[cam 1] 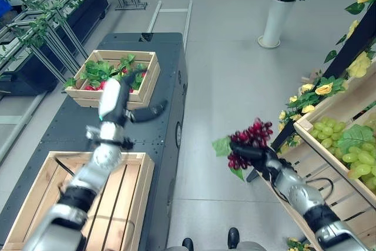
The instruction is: Pick up the fruits from the basket on one side to the basket on the other side
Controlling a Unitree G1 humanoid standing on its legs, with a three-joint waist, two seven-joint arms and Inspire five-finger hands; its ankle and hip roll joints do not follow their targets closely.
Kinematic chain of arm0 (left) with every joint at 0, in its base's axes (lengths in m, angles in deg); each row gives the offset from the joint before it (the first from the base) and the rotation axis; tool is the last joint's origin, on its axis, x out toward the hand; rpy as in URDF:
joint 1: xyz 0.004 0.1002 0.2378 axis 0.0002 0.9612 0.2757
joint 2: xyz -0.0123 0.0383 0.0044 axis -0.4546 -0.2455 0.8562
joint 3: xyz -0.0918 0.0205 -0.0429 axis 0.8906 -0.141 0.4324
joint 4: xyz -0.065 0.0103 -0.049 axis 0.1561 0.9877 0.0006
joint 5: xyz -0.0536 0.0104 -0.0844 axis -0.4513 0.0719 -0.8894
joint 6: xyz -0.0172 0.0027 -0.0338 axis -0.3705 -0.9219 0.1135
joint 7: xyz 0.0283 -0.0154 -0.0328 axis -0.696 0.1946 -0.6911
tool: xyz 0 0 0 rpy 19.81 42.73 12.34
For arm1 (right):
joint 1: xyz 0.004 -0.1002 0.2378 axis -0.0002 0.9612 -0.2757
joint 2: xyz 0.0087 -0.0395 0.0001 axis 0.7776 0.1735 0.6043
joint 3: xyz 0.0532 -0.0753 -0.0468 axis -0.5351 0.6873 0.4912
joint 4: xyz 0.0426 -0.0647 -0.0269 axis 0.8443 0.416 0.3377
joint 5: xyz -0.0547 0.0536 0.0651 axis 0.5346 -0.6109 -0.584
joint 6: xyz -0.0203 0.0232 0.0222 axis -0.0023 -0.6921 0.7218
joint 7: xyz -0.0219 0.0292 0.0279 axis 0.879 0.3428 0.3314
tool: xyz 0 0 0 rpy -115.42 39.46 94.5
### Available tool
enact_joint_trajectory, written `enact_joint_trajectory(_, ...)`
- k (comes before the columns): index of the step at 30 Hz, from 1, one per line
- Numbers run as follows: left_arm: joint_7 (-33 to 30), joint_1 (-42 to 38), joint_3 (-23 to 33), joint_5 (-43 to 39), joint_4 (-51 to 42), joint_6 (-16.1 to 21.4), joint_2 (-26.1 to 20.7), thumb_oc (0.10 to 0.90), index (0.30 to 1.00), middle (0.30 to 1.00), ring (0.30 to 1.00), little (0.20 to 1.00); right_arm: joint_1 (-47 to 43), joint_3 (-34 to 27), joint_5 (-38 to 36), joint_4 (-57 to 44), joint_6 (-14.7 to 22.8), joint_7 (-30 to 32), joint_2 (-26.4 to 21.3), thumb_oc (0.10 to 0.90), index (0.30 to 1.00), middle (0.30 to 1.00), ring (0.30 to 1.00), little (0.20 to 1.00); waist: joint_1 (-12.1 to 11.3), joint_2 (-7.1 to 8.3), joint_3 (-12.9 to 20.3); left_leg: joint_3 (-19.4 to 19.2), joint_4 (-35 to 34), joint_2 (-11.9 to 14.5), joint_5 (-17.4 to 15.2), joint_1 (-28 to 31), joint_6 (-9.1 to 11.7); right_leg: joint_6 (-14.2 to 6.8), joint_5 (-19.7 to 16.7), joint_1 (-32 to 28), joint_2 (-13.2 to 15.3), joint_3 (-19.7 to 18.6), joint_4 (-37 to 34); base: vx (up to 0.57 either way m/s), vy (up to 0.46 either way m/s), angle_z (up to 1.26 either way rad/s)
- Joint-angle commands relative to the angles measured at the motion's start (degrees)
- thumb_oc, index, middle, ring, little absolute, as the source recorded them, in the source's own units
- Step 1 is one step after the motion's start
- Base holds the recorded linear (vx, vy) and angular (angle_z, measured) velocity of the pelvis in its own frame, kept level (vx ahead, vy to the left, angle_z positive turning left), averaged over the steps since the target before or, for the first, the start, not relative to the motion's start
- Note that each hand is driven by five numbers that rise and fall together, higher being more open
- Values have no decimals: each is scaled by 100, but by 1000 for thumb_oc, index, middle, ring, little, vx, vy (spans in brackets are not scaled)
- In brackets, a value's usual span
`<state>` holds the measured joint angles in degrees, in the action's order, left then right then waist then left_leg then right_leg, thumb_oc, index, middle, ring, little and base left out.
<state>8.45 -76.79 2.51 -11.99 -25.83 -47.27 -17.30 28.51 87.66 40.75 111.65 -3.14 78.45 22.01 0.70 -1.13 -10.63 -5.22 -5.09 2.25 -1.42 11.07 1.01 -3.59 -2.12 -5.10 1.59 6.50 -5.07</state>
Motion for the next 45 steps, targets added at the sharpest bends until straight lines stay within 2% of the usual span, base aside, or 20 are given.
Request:
enact_joint_trajectory(1, -52, -255, 111, -340, -87, 287, 39, 800, 900, 900, 900, 900, -208, -175, 507, -9, 826, -228, 234, 400, 300, 300, 300, 300, -24, 221, 485, 68, 9, -467, -96, -410, -288, 126, 70, -18, -172, -154, 7, 26, -3, -14)
enact_joint_trajectory(6, -212, 48, -51, -295, 141, 224, 692, 800, 900, 900, 900, 900, -183, -150, 870, 404, 869, -29, 387, 400, 300, 300, 300, 300, -58, 312, 238, -27, 11, -460, -114, -360, -330, 151, 37, -49, -185, -182, 7, 35, -10, -20)
enact_joint_trajectory(8, -179, 94, -85, -315, 164, 195, 806, 800, 900, 900, 900, 900, -189, -168, 918, 501, 844, 39, 400, 400, 300, 300, 300, 300, -64, 344, 149, -57, 105, -452, -145, -385, -346, 166, 47, -40, -179, -179, 69, 9, -13, -12)
enact_joint_trajectory(10, -92, 95, -194, -340, 150, 219, 866, 800, 900, 900, 900, 900, -198, -195, 884, 612, 823, 111, 394, 400, 300, 300, 300, 300, -77, 383, 7, -108, 378, -436, -219, -527, -359, 184, 122, 86, -159, -168, 325, -44, -18, -16)
enact_joint_trajectory(16, -128, -400, -572, -395, 121, 80, 885, 800, 900, 900, 900, 900, -571, -353, 1355, 1347, 778, 702, 242, 400, 300, 300, 300, 300, -97, 551, -803, -148, 1634, -403, -542, -1323, -434, 245, 406, 735, -135, -52, 1431, -154, -34, 3)
enact_joint_trajectory(17, -143, -580, -685, -402, 100, -1, 869, 800, 900, 900, 900, 900, -768, -375, 1732, 1654, 683, 778, 107, 400, 300, 300, 300, 300, -101, 588, -988, -144, 1952, -393, -638, -1549, -460, 252, 455, 932, -130, -36, 1698, -179, -25, 0)
enact_joint_trajectory(21, -143, -866, -903, -473, -16, -204, 809, 800, 900, 900, 900, 900, -1210, -356, 2509, 2329, 525, 1035, -334, 400, 300, 300, 300, 300, -146, 629, -1265, -126, 2554, -360, -851, -1986, -500, 275, 548, 1265, -102, 50, 2137, -120, -20, 2)
enact_joint_trajectory(24, -140, -1014, -1084, -507, -121, -272, 736, 800, 900, 900, 900, 900, -1642, -327, 3249, 2764, 168, 1312, -839, 400, 300, 300, 300, 300, -188, 630, -1512, -96, 2998, -347, -996, -2358, -518, 317, 616, 1539, -69, 133, 2463, -101, -12, 18)
enact_joint_trajectory(28, -79, -1091, -1242, -565, -219, -227, 639, 800, 900, 900, 900, 900, -2129, -359, 3713, 3357, -193, 1506, -1350, 400, 300, 300, 300, 300, -273, 585, -1745, 17, 3357, -395, -1089, -2749, -516, 358, 708, 1866, -36, 185, 2801, -99, 14, 8)
enact_joint_trajectory(30, -50, -1094, -1280, -587, -278, -210, 582, 800, 900, 900, 900, 900, -2291, -367, 4040, 3598, -322, 1710, -1527, 400, 300, 300, 300, 300, -312, 575, -1809, 56, 3484, -433, -1099, -2935, -524, 379, 727, 2030, -24, 208, 2933, -81, 21, 16)
enact_joint_trajectory(33, -14, -1066, -1326, -655, -352, -150, 503, 800, 900, 900, 900, 900, -2503, -272, 4990, 3835, -800, 2130, -1861, 400, 300, 300, 300, 300, -371, 552, -1916, 101, 3721, -487, -1162, -3189, -553, 398, 788, 2248, -14, 241, 3159, -65, 23, 13)
enact_joint_trajectory(35, -25, -1065, -1431, -698, -409, -137, 489, 800, 900, 900, 900, 900, -2707, -118, 5244, 3965, -1170, 2383, -2086, 400, 300, 300, 300, 300, -391, 530, -1916, 138, 3861, -532, -1170, -3414, -577, 402, 795, 2452, 15, 268, 3296, -64, 44, 11)
enact_joint_trajectory(41, -138, -1156, -1595, -699, -419, -70, 560, 800, 900, 900, 900, 900, -3212, -226, 5123, 4062, -1263, 3075, -2560, 400, 300, 300, 300, 300, -390, 442, -1916, 164, 4174, -603, -1271, -3823, -611, 429, 907, 2872, 26, 267, 3678, -42, 56, 7)
enact_joint_trajectory(45, -180, -1136, -1596, -751, -547, -64, 510, 800, 900, 900, 900, 900, -3370, -240, 5151, 4006, -1320, 3200, -2825, 400, 300, 300, 300, 300, -364, 393, -1916, 110, 4420, -614, -1347, -4060, -620, 444, 1005, 3142, 53, 268, 3980, -35, 42, 4)
